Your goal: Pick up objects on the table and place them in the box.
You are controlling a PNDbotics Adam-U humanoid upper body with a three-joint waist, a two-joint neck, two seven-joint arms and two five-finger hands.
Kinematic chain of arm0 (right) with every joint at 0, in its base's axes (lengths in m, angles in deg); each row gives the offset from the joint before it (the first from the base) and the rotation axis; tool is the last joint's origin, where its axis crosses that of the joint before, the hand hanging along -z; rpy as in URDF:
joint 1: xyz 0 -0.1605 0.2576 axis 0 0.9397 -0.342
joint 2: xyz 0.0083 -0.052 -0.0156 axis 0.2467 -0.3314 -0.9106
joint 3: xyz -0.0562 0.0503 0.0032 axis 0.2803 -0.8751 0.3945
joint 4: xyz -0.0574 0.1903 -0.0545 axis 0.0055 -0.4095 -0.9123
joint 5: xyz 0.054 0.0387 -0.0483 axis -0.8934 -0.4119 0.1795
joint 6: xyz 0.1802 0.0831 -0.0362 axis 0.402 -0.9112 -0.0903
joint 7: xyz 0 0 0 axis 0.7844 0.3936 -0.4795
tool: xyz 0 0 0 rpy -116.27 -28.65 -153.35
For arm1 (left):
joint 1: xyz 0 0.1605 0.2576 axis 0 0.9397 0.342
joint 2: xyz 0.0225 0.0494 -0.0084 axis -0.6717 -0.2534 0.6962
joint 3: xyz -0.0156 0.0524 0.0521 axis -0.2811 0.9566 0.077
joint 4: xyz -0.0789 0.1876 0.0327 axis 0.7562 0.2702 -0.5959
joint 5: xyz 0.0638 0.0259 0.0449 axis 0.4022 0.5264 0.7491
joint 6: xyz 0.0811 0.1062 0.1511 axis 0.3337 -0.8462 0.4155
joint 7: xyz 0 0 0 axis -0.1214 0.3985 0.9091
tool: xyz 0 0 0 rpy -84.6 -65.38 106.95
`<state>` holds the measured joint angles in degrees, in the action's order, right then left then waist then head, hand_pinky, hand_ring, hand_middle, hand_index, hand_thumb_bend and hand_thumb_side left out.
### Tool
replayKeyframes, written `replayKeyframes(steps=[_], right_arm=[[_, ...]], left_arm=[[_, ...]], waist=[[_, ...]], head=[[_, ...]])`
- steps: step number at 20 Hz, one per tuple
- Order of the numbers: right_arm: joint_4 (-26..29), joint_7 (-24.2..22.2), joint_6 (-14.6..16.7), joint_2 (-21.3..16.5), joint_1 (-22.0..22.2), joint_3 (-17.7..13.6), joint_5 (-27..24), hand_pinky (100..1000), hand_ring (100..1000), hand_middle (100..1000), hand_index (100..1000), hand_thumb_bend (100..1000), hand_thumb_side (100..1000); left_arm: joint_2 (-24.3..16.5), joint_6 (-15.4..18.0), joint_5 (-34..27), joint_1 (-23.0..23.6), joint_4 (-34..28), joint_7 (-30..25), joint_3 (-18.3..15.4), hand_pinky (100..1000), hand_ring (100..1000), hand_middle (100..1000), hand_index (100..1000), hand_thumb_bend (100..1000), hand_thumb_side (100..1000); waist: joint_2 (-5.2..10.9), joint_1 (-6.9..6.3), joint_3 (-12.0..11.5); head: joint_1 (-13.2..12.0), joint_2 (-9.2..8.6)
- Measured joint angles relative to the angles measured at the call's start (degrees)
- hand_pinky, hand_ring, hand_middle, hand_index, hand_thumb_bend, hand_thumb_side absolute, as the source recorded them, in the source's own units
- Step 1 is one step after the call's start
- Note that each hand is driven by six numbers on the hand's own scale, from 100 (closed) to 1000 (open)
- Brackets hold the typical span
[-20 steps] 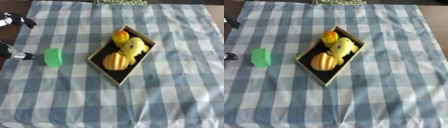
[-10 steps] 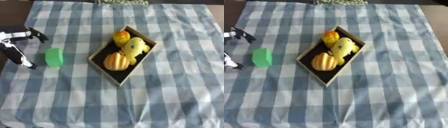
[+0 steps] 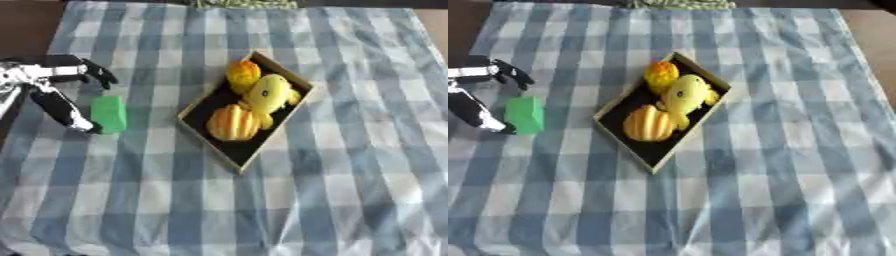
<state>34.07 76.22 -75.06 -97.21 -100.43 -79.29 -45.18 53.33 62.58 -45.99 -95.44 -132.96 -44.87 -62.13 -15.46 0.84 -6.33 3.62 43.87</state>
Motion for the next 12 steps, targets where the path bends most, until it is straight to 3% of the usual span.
replayKeyframes(steps=[7, 12], right_arm=[[0.00, -0.56, -0.76, 0.46, 0.05, 0.00, -0.17, 894, 953, 752, 848, 100, 563], [0.00, -0.36, -1.23, 0.75, 0.52, -0.06, -0.34, 892, 955, 751, 848, 100, 585]], left_arm=[[3.47, -0.80, 1.03, -0.89, 2.60, 1.48, -0.38, 866, 922, 734, 882, 501, 208], [3.67, -1.43, 2.86, -0.90, 2.34, 1.25, -0.59, 745, 744, 569, 763, 406, 115]], waist=[[-0.13, -0.01, 0.37], [-0.19, -0.33, 0.40]], head=[[-0.45, 0.00], [-0.49, 0.00]])
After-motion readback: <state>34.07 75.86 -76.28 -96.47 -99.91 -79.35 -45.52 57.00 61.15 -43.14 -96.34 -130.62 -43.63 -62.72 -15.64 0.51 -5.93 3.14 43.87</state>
